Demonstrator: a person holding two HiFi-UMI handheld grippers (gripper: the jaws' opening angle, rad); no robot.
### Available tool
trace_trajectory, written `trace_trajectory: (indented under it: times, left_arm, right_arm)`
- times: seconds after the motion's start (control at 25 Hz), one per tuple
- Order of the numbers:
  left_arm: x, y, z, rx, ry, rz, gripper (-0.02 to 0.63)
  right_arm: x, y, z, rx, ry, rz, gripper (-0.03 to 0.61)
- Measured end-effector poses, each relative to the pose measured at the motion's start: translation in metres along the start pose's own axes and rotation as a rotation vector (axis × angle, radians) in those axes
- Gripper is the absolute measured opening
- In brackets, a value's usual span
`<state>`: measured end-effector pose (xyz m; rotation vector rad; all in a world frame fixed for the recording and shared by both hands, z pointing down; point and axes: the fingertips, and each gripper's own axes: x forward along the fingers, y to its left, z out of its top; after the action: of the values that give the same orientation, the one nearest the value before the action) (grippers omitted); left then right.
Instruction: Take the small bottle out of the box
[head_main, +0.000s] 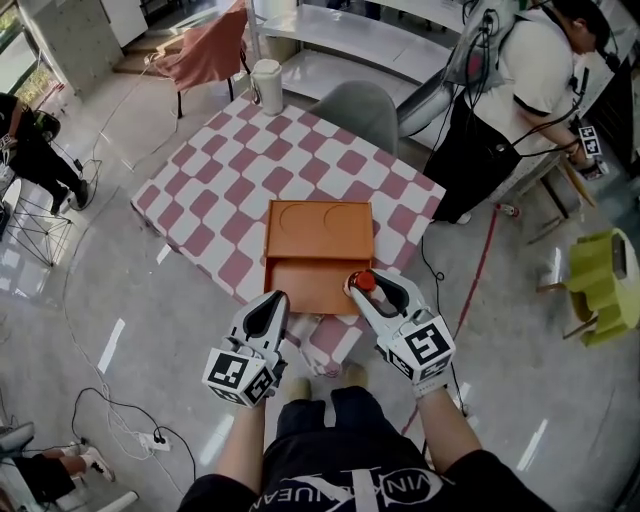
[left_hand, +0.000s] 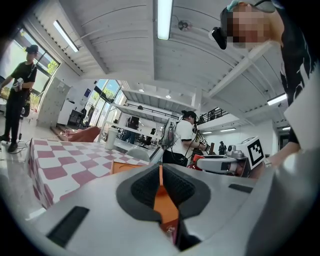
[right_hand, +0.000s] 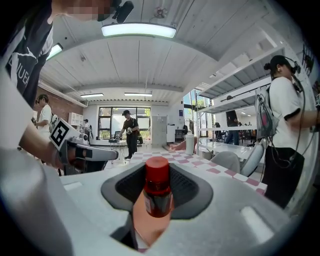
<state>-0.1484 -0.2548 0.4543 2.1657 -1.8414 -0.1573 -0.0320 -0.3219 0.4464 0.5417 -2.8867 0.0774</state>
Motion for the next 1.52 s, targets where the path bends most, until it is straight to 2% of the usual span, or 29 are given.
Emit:
trace_trajectory:
  times: [0.72,1.52]
  left_arm:
    - [-0.001,0.011,0.035,0.028,-0.043,0.006,0.025]
    - [0.007,0.010,0.061,0.045,-0.088,0.011,0.025]
  right_arm:
    - [-0.001,-0.004,0.039,-0.020,-0.054,-0.018,0.143]
    - [-0.014,-0.021,0.065,-0.032,-0.094,-0.058,0.143]
